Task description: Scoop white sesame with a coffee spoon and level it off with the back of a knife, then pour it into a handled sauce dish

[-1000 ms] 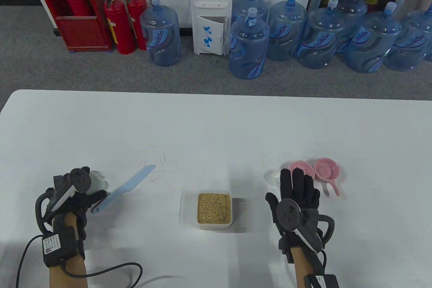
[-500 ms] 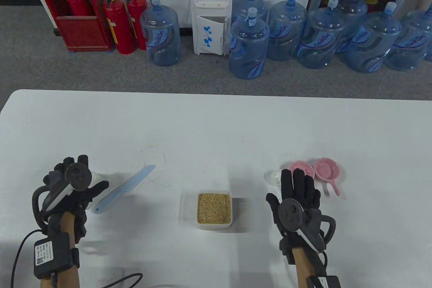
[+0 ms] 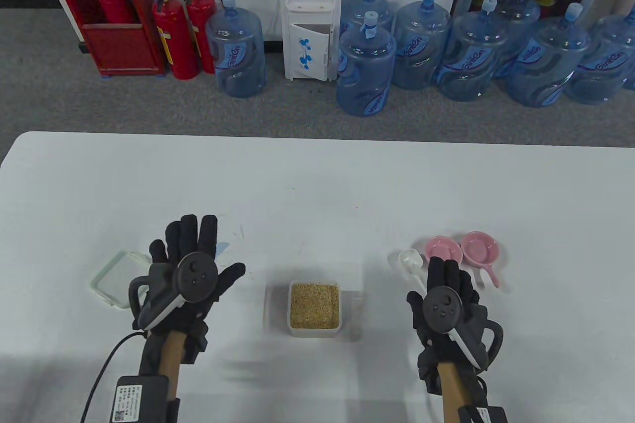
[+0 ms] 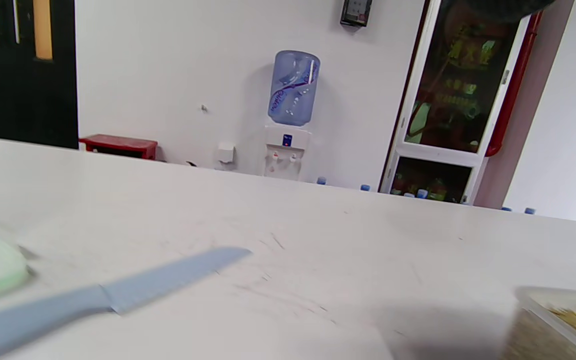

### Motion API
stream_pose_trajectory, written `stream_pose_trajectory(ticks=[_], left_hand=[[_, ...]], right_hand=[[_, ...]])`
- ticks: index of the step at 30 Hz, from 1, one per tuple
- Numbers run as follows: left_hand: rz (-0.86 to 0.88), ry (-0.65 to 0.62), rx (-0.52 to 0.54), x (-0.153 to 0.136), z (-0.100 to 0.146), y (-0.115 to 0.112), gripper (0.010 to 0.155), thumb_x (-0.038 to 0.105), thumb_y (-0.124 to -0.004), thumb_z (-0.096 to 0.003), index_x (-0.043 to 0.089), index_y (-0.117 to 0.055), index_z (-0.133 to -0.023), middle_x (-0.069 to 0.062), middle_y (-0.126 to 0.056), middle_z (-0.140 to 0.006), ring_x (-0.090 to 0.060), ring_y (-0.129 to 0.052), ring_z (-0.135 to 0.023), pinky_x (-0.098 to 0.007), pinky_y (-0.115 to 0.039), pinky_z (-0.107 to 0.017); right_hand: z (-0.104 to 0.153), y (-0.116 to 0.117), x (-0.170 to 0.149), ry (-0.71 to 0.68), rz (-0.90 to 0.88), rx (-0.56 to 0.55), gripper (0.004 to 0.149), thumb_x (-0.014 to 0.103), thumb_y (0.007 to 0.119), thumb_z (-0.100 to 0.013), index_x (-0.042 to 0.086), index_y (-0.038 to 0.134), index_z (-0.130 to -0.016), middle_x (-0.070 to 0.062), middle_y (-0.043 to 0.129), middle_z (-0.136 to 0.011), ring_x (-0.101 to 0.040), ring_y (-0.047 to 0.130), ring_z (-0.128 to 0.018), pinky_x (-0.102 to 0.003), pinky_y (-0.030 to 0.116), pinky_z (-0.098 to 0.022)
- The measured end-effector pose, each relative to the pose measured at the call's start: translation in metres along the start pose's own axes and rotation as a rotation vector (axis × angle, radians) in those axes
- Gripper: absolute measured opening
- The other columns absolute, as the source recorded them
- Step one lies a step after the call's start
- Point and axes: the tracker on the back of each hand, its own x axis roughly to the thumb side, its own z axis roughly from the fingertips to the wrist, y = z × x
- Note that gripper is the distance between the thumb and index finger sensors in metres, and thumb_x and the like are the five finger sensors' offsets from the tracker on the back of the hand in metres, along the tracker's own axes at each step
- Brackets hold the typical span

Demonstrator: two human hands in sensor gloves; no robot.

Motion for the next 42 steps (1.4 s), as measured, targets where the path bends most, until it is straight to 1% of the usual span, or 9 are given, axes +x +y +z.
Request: stream_pose_trajectory(ticks=[5, 15, 19, 20, 21, 23, 27, 30, 42], left_hand=[[0.090, -0.035, -0.016, 0.003, 0.004, -0.037, 0.093, 0.068, -0.059, -0.0507, 0.023, -0.017, -0.120, -0.019, -0.014, -0.126, -0.052, -0.020, -0.118, -0.074, -0.025, -0.079], [-0.028, -0.010, -0.054, -0.007, 0.004, -0.060, 0.092, 0.067, -0.059, -0.0509, 0.022, -0.017, -0.120, -0.018, -0.016, -0.126, -0.051, -0.022, -0.118, -0.073, -0.027, -0.079], [-0.056, -0.001, -0.069, -0.010, 0.002, -0.062, 0.092, 0.067, -0.059, -0.0509, 0.022, -0.017, -0.120, -0.019, -0.016, -0.126, -0.051, -0.022, -0.118, -0.073, -0.027, -0.079], [-0.056, -0.001, -0.068, -0.011, 0.001, -0.062, 0.093, 0.067, -0.059, -0.0508, 0.022, -0.017, -0.120, -0.018, -0.016, -0.126, -0.051, -0.022, -0.118, -0.073, -0.027, -0.079], [-0.053, 0.000, -0.060, -0.012, 0.001, -0.062, 0.093, 0.067, -0.059, -0.0508, 0.022, -0.017, -0.120, -0.018, -0.016, -0.126, -0.051, -0.022, -0.118, -0.073, -0.027, -0.079], [-0.048, 0.002, -0.067, -0.013, 0.000, -0.062, 0.092, 0.067, -0.059, -0.0508, 0.022, -0.017, -0.120, -0.018, -0.016, -0.126, -0.051, -0.022, -0.118, -0.073, -0.027, -0.079], [-0.045, 0.003, -0.078, -0.014, 0.000, -0.063, 0.093, 0.067, -0.059, -0.0508, 0.022, -0.017, -0.120, -0.018, -0.016, -0.126, -0.051, -0.022, -0.118, -0.073, -0.027, -0.079], [-0.042, 0.002, -0.083, -0.014, 0.000, -0.063, 0.093, 0.067, -0.059, -0.0507, 0.022, -0.017, -0.120, -0.018, -0.016, -0.126, -0.051, -0.022, -0.118, -0.072, -0.027, -0.080], [-0.049, -0.010, -0.100, -0.012, 0.000, -0.064, 0.093, 0.067, -0.059, -0.0508, 0.022, -0.017, -0.120, -0.018, -0.015, -0.126, -0.051, -0.020, -0.118, -0.072, -0.027, -0.080]], right_hand=[[0.000, 0.001, 0.001, -0.003, -0.004, 0.011, 0.084, 0.049, 0.071, -0.061, 0.013, 0.024, -0.121, -0.020, 0.026, -0.125, -0.047, 0.034, -0.112, -0.063, 0.039, -0.078], [-0.006, -0.015, 0.009, 0.007, 0.014, -0.028, 0.085, 0.048, 0.072, -0.061, 0.013, 0.024, -0.121, -0.021, 0.028, -0.125, -0.046, 0.041, -0.112, -0.062, 0.046, -0.079], [-0.017, -0.024, -0.004, 0.081, 0.109, -0.058, 0.071, 0.045, 0.077, -0.060, 0.016, 0.049, -0.118, -0.018, 0.054, -0.120, -0.040, 0.067, -0.103, -0.054, 0.065, -0.072], [-0.021, -0.025, -0.010, 0.114, 0.129, -0.047, 0.060, 0.044, 0.079, -0.059, 0.017, 0.067, -0.111, -0.014, 0.074, -0.109, -0.034, 0.083, -0.091, -0.050, 0.073, -0.065], [-0.024, -0.023, -0.014, 0.124, 0.134, -0.012, 0.053, 0.044, 0.081, -0.058, 0.020, 0.075, -0.105, -0.011, 0.083, -0.102, -0.031, 0.089, -0.083, -0.047, 0.077, -0.060], [-0.027, -0.017, -0.020, 0.150, 0.152, 0.047, 0.051, 0.045, 0.083, -0.057, 0.020, 0.079, -0.101, -0.011, 0.087, -0.097, -0.030, 0.093, -0.077, -0.045, 0.079, -0.055], [-0.033, 0.003, -0.022, 0.170, 0.238, 0.143, 0.052, 0.047, 0.083, -0.056, 0.021, 0.080, -0.101, -0.010, 0.087, -0.097, -0.027, 0.093, -0.074, -0.043, 0.080, -0.053], [-0.037, 0.013, -0.018, 0.182, 0.273, 0.163, 0.050, 0.046, 0.084, -0.055, 0.023, 0.082, -0.099, -0.010, 0.087, -0.097, -0.026, 0.092, -0.075, -0.043, 0.080, -0.054], [-0.044, 0.028, -0.010, 0.222, 0.237, 0.203, 0.043, 0.037, 0.086, -0.056, 0.018, 0.081, -0.095, -0.009, 0.083, -0.096, -0.028, 0.085, -0.080, -0.050, 0.072, -0.064]])
